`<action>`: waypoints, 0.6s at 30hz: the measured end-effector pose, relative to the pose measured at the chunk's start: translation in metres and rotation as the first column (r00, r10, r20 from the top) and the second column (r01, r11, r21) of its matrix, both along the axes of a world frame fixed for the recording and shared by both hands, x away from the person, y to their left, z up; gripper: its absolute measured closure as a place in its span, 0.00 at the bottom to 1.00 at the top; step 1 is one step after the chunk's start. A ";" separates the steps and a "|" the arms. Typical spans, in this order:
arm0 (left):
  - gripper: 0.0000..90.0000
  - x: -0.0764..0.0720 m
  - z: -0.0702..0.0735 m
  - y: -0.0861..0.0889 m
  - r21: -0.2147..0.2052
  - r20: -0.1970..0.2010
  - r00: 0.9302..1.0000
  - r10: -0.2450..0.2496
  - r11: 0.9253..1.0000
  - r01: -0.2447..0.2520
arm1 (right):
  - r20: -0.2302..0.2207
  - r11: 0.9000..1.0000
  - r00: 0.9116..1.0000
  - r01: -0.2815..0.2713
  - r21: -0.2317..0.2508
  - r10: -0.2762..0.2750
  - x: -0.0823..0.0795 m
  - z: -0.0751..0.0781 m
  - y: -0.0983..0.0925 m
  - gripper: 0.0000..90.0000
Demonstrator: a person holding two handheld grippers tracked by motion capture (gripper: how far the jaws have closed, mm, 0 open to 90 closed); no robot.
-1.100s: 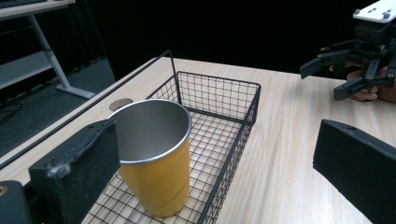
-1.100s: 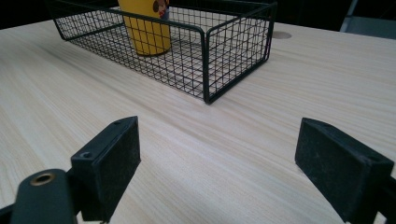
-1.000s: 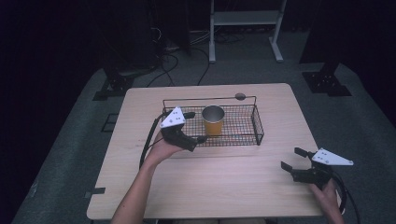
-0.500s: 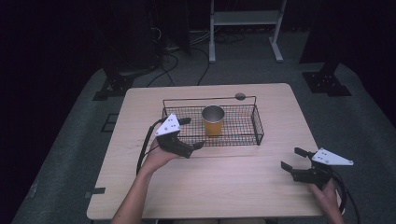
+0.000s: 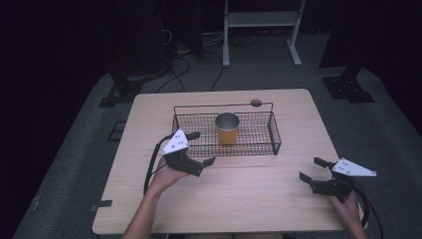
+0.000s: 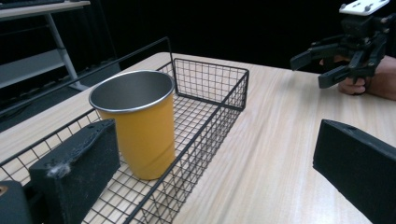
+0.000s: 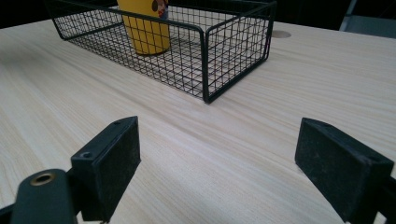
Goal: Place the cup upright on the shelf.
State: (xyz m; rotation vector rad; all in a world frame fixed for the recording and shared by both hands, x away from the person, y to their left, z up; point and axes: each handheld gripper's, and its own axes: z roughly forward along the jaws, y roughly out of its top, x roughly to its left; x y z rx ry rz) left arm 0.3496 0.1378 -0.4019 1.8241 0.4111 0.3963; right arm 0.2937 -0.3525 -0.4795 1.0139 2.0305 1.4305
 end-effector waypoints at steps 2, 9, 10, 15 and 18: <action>0.00 -0.003 -0.001 0.000 -0.010 0.005 1.000 -0.004 1.000 0.004 | 0.000 1.000 1.000 0.000 0.000 0.000 0.000 0.000 0.000 0.15; 0.00 -0.012 -0.005 -0.002 -0.006 0.012 1.000 -0.002 1.000 0.002 | 0.001 1.000 1.000 0.001 0.000 -0.001 0.000 0.000 0.000 0.15; 0.00 -0.013 -0.005 -0.002 -0.005 0.008 1.000 -0.004 1.000 0.004 | 0.001 1.000 1.000 0.001 0.000 -0.001 0.000 0.000 0.000 0.15; 0.00 -0.019 -0.009 0.000 -0.005 0.019 1.000 0.005 1.000 -0.005 | 0.000 1.000 1.000 0.001 0.000 -0.001 0.000 0.000 0.000 0.15; 0.00 -0.023 -0.012 0.001 -0.004 0.019 1.000 0.009 1.000 -0.009 | 0.000 1.000 1.000 0.002 0.001 -0.002 0.000 0.000 0.000 0.15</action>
